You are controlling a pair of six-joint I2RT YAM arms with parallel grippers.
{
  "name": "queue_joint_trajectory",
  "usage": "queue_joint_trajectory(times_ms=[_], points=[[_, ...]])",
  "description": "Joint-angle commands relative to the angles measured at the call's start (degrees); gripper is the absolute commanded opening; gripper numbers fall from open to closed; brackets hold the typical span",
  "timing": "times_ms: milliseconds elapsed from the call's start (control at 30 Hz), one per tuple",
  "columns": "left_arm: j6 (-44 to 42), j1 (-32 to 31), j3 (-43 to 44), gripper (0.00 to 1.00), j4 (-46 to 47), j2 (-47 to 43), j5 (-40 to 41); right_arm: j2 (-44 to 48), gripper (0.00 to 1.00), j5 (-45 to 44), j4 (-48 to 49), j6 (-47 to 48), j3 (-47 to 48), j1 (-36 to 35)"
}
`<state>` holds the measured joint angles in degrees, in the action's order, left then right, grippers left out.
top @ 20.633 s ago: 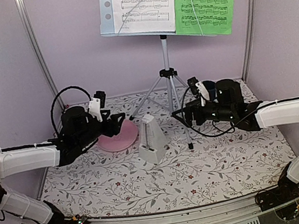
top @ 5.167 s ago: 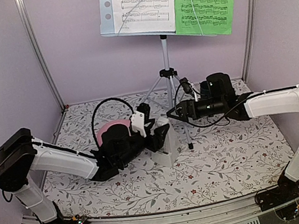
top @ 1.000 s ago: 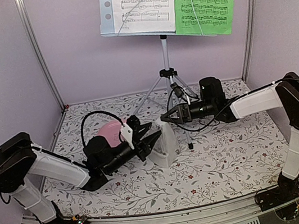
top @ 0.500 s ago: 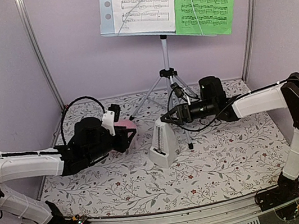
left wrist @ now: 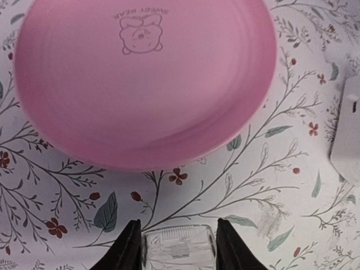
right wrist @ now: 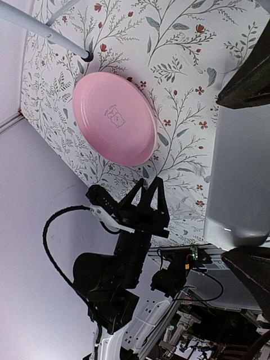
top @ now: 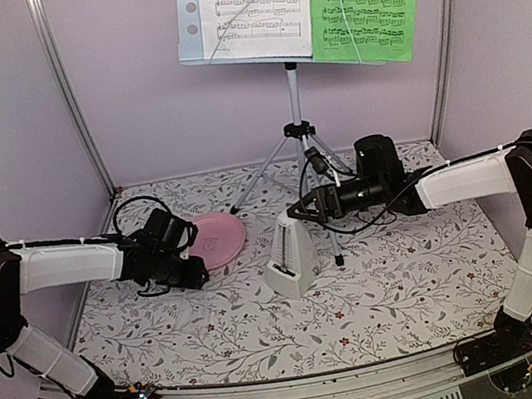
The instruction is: Set up the instrument practice props
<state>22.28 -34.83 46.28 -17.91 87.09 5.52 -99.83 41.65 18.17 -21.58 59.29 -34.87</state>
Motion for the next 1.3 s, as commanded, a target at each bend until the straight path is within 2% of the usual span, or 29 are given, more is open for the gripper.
queue_joint_trajectory(times_ms=[0,233,433,533,967,1267], points=[[0.18,0.90,1.76,0.00,-4.34,3.89,-1.92,-1.31,0.85,-3.25,-9.68,2.72,-2.12,-0.02],[0.27,1.04,1.81,0.01,-3.47,5.84,-1.14,-1.41,0.86,-3.17,-9.85,2.77,-1.74,-0.02],[-0.35,1.01,1.97,0.23,-3.28,5.99,-1.38,-1.34,0.86,-3.09,-10.00,2.78,-1.72,-0.02],[-0.40,1.05,1.88,0.31,-3.03,6.20,-1.90,-1.35,0.87,-2.89,-9.97,2.70,-1.62,-0.02],[-0.75,0.99,1.28,0.39,-1.69,7.29,-3.63,-0.67,0.88,-2.20,-9.68,2.62,-1.31,-0.02],[-1.24,0.99,0.84,0.61,-0.61,6.90,-5.58,-0.69,0.88,-1.44,-9.42,2.60,-0.52,-0.42]])
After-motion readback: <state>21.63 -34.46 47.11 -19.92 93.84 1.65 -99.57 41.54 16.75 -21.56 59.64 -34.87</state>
